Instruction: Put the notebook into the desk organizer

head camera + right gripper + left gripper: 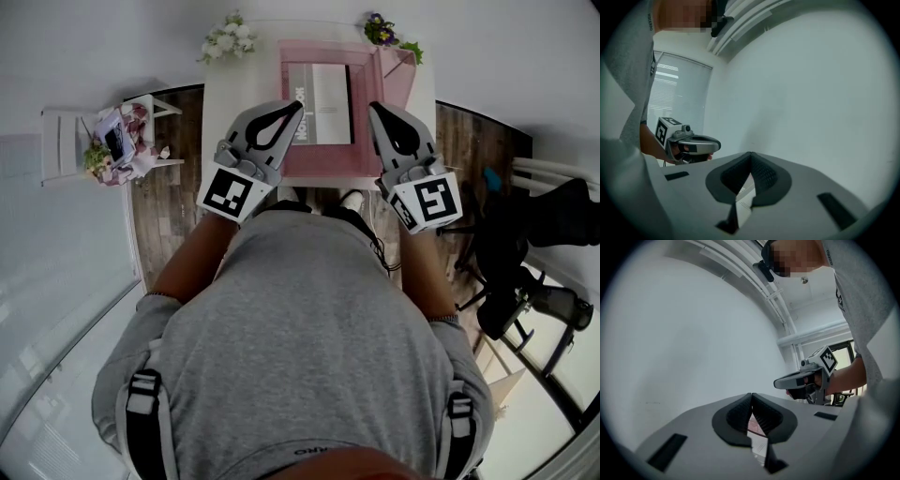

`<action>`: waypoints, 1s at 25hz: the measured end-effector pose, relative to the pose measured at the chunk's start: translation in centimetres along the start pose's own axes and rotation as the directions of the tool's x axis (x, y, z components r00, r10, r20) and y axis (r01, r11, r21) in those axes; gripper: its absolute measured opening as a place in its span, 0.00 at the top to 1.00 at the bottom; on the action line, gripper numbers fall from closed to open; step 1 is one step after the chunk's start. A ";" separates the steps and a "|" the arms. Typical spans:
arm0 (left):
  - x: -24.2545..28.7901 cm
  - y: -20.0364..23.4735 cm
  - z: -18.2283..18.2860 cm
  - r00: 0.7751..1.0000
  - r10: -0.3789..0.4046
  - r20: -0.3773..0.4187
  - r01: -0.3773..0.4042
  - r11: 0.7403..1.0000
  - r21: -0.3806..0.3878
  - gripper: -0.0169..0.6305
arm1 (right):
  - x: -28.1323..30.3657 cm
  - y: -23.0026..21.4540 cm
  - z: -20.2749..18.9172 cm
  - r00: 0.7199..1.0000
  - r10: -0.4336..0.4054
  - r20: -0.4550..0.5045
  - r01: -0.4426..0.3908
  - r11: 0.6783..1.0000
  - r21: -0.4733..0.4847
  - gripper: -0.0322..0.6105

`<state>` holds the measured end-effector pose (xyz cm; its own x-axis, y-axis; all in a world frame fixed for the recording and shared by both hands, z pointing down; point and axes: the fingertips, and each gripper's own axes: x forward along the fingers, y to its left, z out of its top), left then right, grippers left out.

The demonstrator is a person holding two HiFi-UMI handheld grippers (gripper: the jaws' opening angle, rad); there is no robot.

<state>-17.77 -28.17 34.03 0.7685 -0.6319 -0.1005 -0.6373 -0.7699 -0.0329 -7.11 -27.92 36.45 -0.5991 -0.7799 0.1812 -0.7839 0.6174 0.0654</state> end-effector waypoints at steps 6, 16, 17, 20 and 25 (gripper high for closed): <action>-0.3 -0.8 -0.2 1.000 0.014 -0.014 -0.014 1.000 0.010 0.94 | -1.7 1.3 -0.4 0.997 0.021 0.076 -0.020 1.000 -0.013 0.94; -0.4 -1.6 -0.2 1.000 0.017 -0.027 -0.016 0.999 0.027 0.94 | -1.9 2.6 -0.6 0.993 0.062 0.099 -0.061 0.998 -0.018 0.94; -0.3 -1.7 -0.2 0.999 0.017 -0.027 -0.016 1.000 0.027 0.94 | -2.0 2.6 -0.4 0.993 0.064 0.101 -0.062 0.998 -0.022 0.94; 0.0 -1.8 -0.1 0.999 0.015 -0.028 -0.014 0.999 0.030 0.94 | -2.0 2.3 0.1 0.992 0.064 0.108 -0.061 0.998 -0.030 0.94; 0.3 -1.9 0.0 1.000 0.010 -0.028 -0.009 0.999 0.040 0.94 | -2.1 2.0 0.4 0.991 0.072 0.114 -0.069 0.997 -0.032 0.94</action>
<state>-16.32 -26.91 34.03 0.7635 -0.6416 -0.0732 -0.6457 -0.7602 -0.0714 -7.55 -25.09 35.79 -0.6689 -0.7398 0.0727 -0.7350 0.6728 0.0845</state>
